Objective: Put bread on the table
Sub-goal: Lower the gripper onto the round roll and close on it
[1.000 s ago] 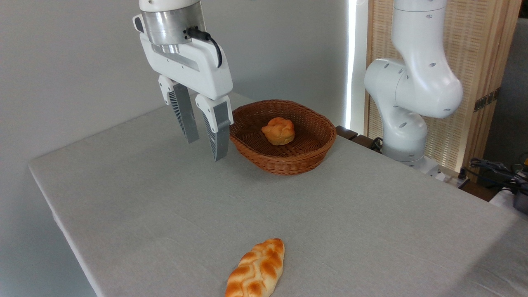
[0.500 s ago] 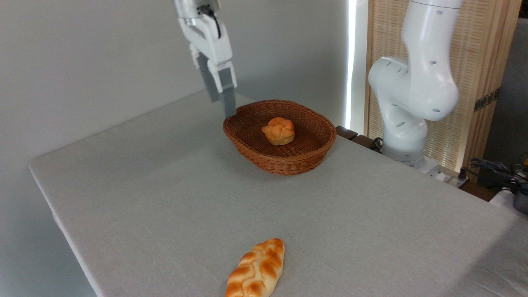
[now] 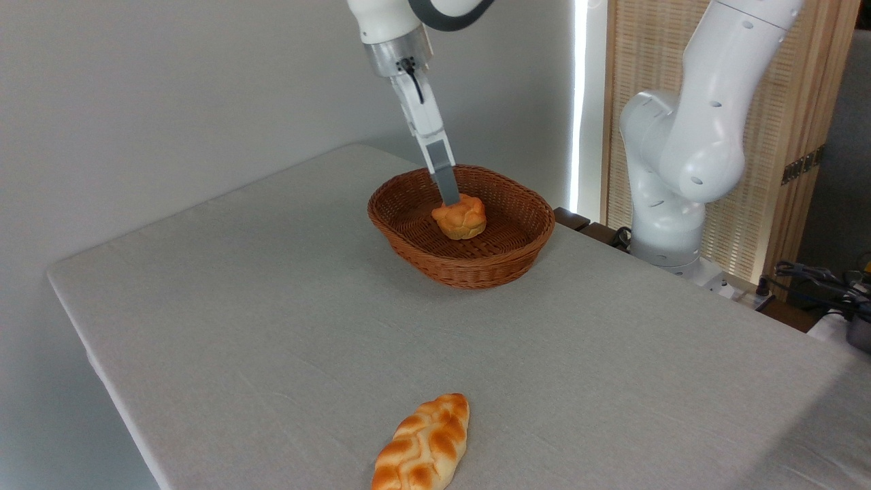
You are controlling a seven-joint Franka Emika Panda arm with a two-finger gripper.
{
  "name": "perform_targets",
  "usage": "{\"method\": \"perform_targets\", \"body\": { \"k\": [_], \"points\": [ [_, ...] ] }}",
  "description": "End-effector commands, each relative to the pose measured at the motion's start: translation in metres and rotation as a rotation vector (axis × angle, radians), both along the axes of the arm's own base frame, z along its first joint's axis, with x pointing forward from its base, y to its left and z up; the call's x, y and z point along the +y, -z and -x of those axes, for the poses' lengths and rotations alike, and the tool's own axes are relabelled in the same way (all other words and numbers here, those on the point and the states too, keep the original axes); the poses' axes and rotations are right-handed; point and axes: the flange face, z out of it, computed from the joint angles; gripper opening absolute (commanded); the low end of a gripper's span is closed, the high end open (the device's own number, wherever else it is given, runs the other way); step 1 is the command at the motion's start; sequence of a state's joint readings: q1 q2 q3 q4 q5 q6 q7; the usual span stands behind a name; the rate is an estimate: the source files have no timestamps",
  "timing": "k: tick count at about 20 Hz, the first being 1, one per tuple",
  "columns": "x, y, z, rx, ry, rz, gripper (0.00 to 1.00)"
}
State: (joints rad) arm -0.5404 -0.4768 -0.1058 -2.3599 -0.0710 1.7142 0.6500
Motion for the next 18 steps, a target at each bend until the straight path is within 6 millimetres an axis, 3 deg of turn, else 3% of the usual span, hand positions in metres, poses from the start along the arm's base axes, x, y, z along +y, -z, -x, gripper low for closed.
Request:
{"method": "perform_targets", "body": {
  "k": [1, 7, 14, 15, 18],
  "points": [
    [0.006, 0.02, 0.015, 0.011, 0.025, 0.023, 1.0],
    [-0.01, 0.039, 0.018, 0.032, -0.02, 0.146, 1.0],
    [-0.005, 0.059, 0.024, 0.055, 0.0, 0.114, 0.98],
    [-0.005, 0.061, 0.023, 0.059, 0.002, 0.11, 0.92],
    [-0.005, 0.065, 0.024, 0.066, 0.016, 0.108, 0.6]
  ]
}}
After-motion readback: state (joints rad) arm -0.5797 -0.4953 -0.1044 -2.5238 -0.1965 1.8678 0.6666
